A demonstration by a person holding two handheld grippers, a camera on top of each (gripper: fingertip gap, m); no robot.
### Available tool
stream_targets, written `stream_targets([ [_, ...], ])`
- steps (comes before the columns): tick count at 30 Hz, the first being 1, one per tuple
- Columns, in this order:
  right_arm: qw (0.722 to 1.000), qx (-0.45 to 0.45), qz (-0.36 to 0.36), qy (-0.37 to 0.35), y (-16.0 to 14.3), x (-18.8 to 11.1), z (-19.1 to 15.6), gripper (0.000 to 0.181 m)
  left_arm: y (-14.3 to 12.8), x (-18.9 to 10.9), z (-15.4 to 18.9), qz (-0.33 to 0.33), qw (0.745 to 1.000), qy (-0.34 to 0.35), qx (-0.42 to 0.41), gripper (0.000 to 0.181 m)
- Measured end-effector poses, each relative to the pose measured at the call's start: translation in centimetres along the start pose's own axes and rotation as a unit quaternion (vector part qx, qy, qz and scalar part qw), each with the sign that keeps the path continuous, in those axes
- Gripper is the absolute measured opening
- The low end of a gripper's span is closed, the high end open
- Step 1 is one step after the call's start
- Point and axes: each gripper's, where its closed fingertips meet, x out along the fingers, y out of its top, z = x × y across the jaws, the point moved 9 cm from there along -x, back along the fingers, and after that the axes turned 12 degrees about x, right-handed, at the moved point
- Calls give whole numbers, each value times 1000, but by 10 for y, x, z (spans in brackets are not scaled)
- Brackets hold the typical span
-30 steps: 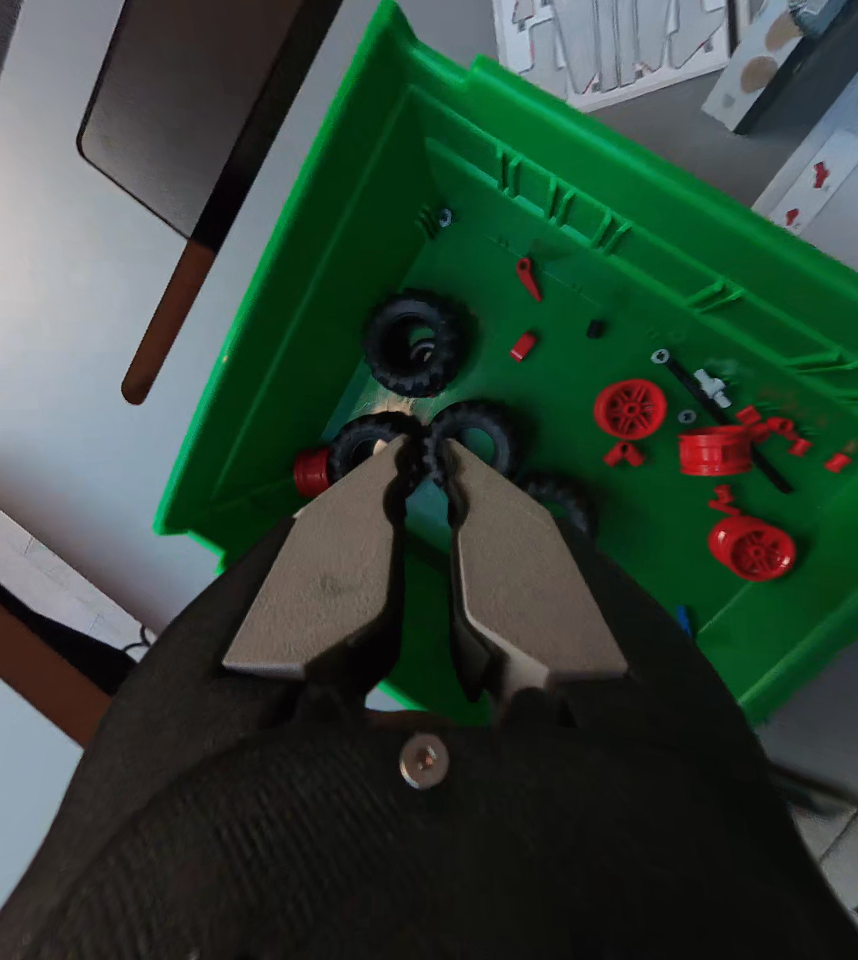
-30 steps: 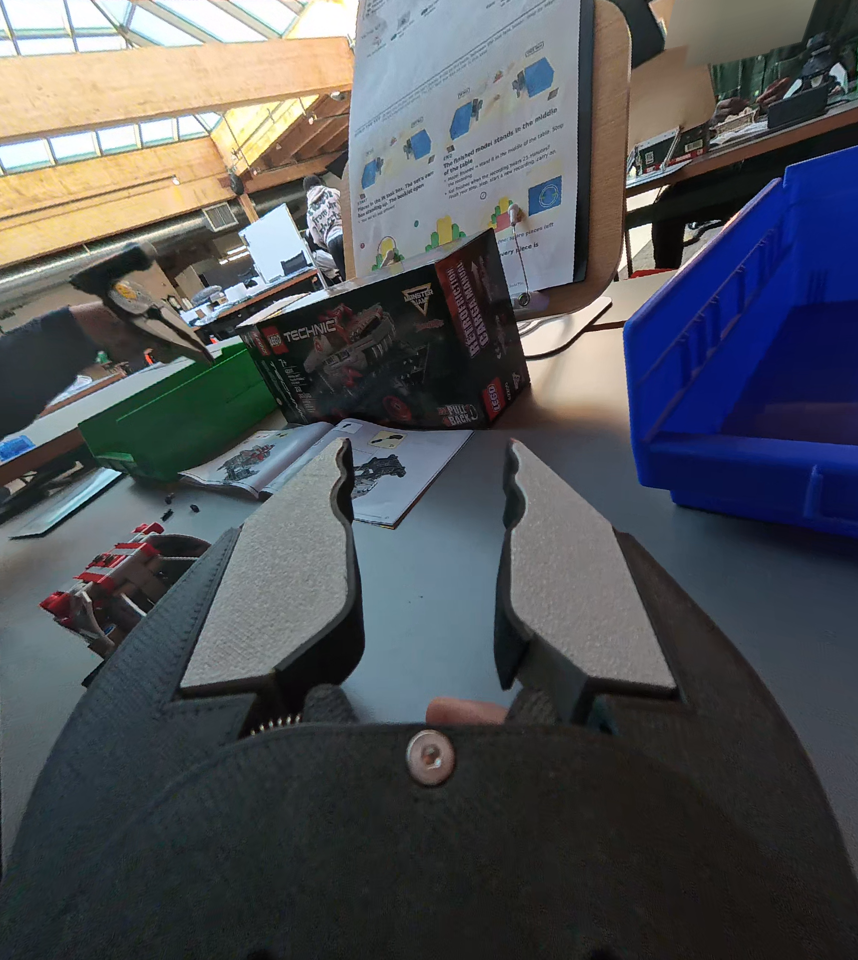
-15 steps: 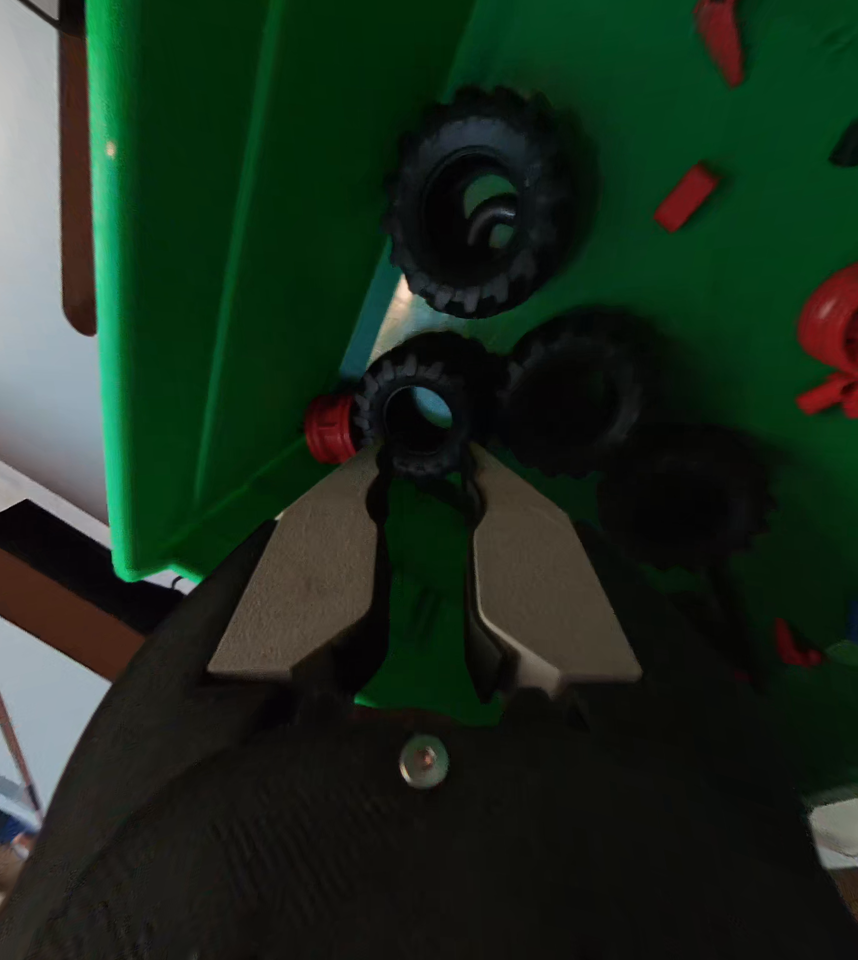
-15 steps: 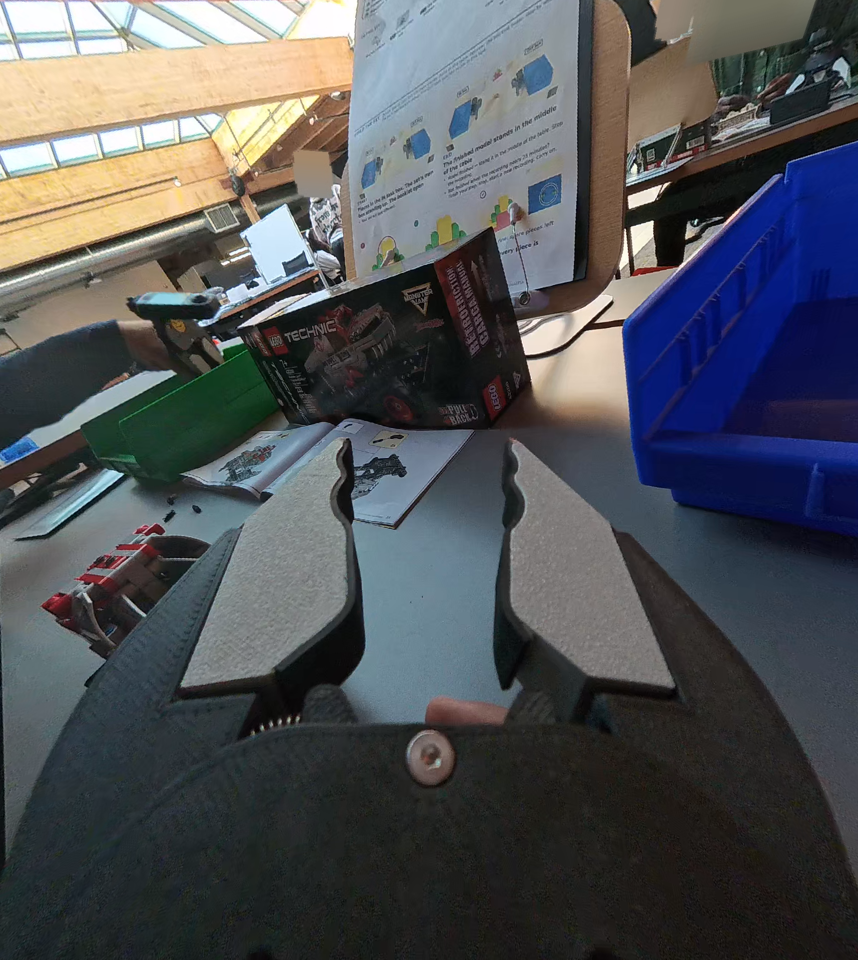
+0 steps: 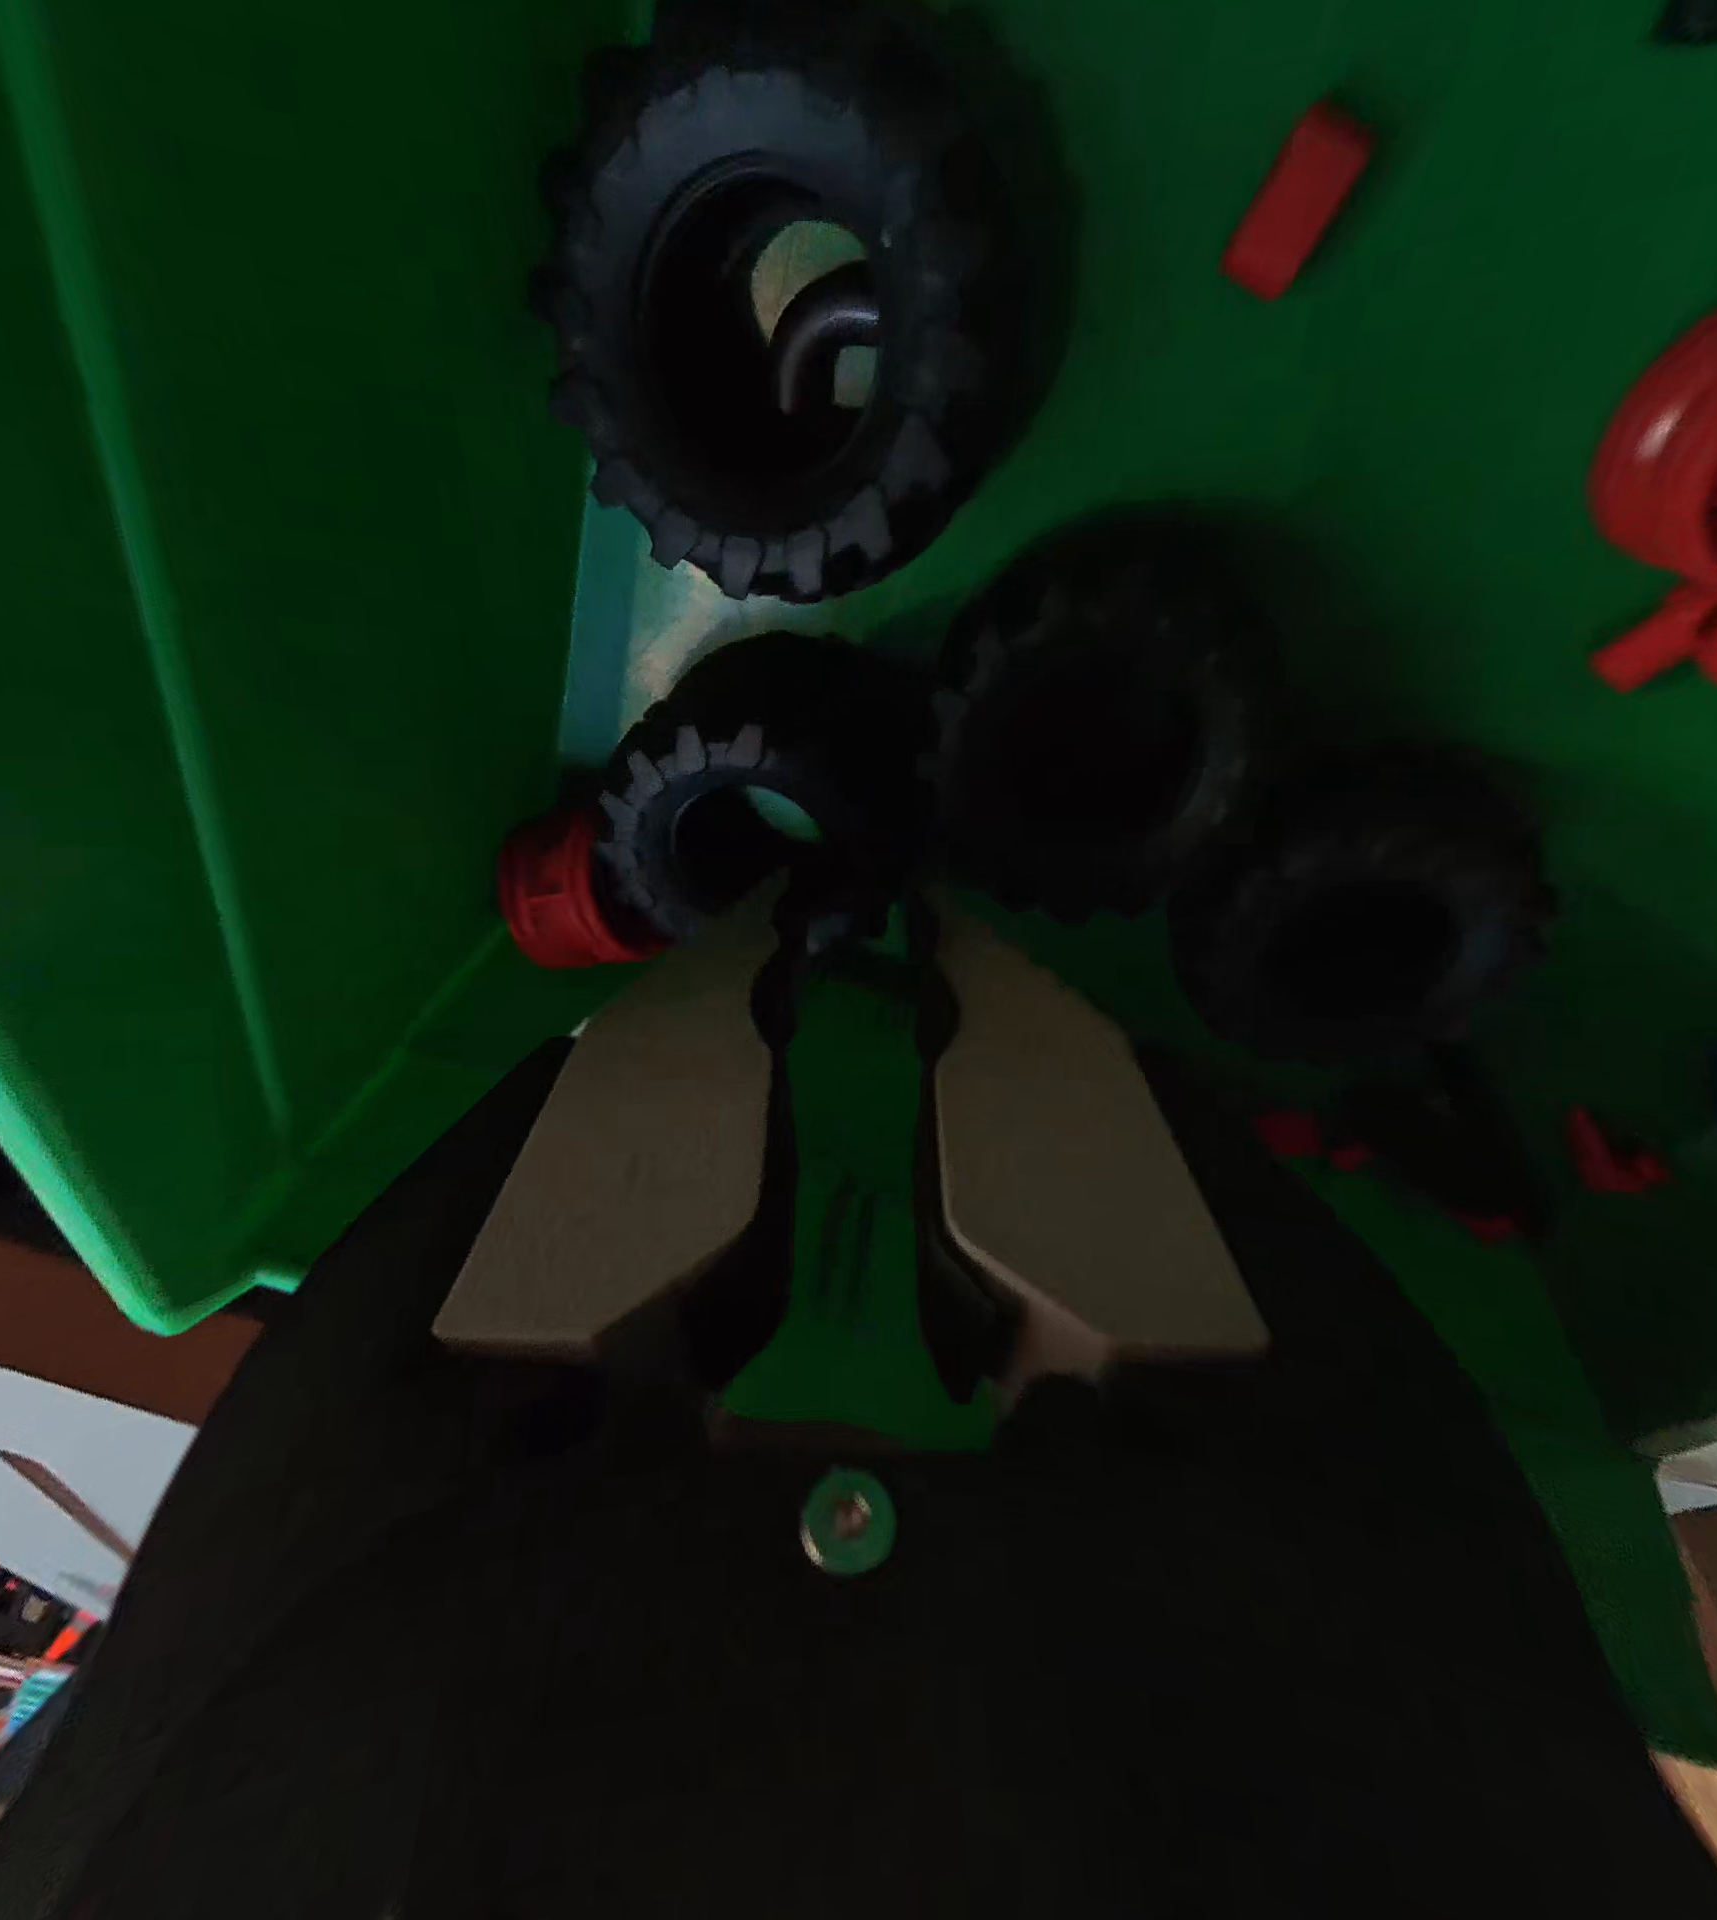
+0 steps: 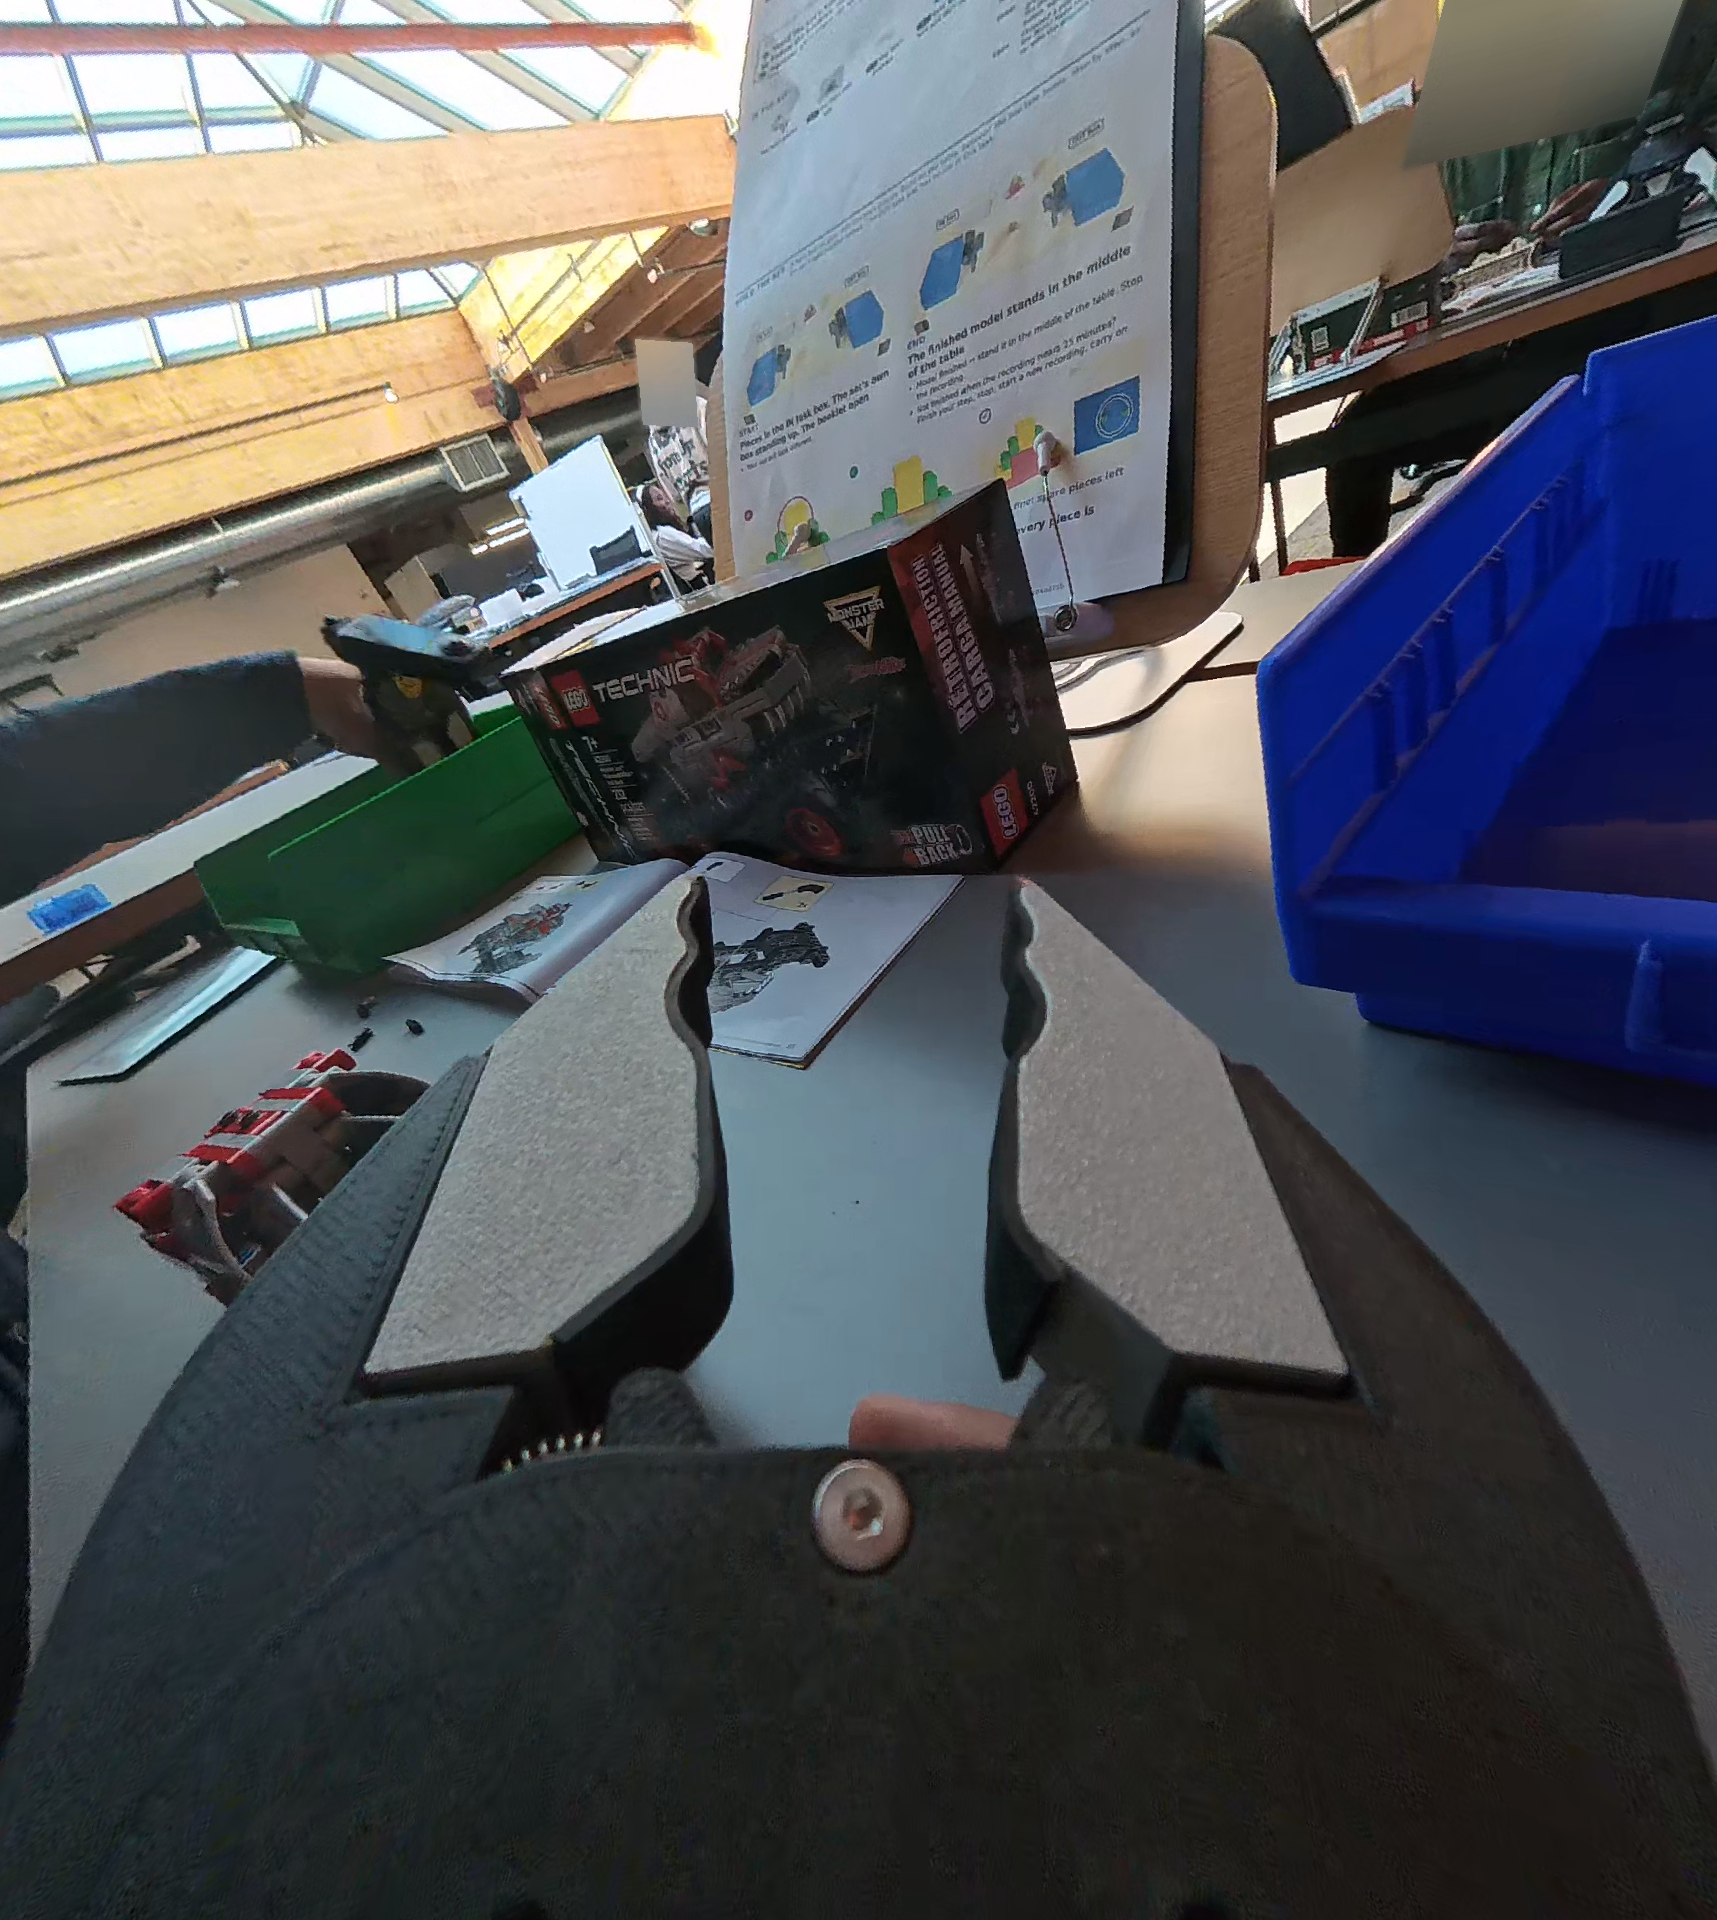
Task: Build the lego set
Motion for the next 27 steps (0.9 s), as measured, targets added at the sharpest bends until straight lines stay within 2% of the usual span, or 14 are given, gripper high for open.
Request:
stream_targets([
  [2, 1000, 1, 2, 3, 0, -1, 0, 52, 2, -8, 0, 19, 1000, 1, -7, 12],
  [7, 1000, 3, -2, 9, 0, 0, 0, 52, 6, -64, 8, 127, 991, 1, -31, 13],
  [10, 1000, 1, -1, 11, 0, 0, -1, 52, 12, -76, 23, 145, 989, -8, -29, 12],
  [13, 1000, 1, 3, 13, 0, -1, -1, 51, 18, -64, 41, 118, 993, -19, 0, 15],
  [17, 1000, 3, 5, 18, 0, -2, -2, 51, 18, -64, 40, 120, 993, 8, -15, 37],
  [21, 1000, 4, 7, 23, 1, -2, -2, 50, 1, -68, 13, 118, 986, 63, -96, 26],
  [24, 1000, 4, 8, 27, 1, -2, -2, 50, -13, -51, -7, 60, 982, 74, -162, 26],
  [27, 999, 2, 8, 31, 1, -3, -3, 50, -16, -25, -15, -30, 984, 54, -167, 34],
])
